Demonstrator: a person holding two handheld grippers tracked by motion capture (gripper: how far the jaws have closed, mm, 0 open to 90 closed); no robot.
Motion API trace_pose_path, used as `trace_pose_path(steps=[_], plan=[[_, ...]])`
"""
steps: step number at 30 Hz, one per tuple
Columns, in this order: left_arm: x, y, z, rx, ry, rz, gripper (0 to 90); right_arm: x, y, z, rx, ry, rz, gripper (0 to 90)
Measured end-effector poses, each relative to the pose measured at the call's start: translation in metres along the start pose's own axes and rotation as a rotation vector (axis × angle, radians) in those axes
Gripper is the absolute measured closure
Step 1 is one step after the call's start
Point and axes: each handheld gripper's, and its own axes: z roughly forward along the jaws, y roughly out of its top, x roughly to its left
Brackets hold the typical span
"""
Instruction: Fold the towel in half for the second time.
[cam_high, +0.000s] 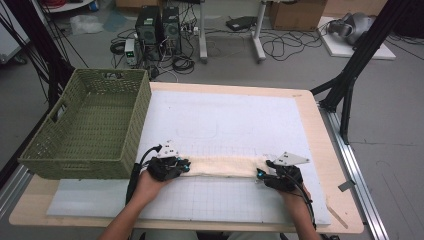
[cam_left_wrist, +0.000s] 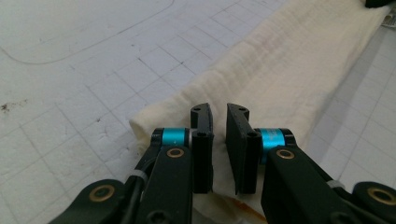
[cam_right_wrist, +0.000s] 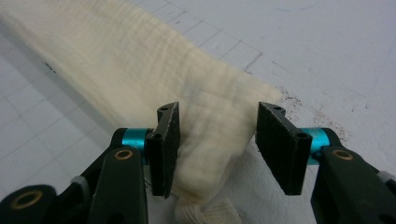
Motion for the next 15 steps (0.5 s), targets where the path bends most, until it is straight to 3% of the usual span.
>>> trace_pose_path(steps=[5,11,13,15], plan=[[0.000,0.000,0.000,0.001,0.003,0.001,79.7,-0.002,0.000,-0.004,-0.021,0.018,0.002,47.9],[0.001,0.000,0.000,0.000,0.000,-0.003,77.7,-0.001,0.008,-0.019,-0.127,0.052,-0.022,48.4],[0.001,0.000,0.000,0.000,0.001,-0.004,77.4,0.001,0.007,-0.017,-0.113,0.080,-0.024,54.1],[0.001,0.001,0.000,0.001,0.002,-0.004,77.5,0.003,0.004,-0.012,-0.062,0.096,-0.048,60.6]])
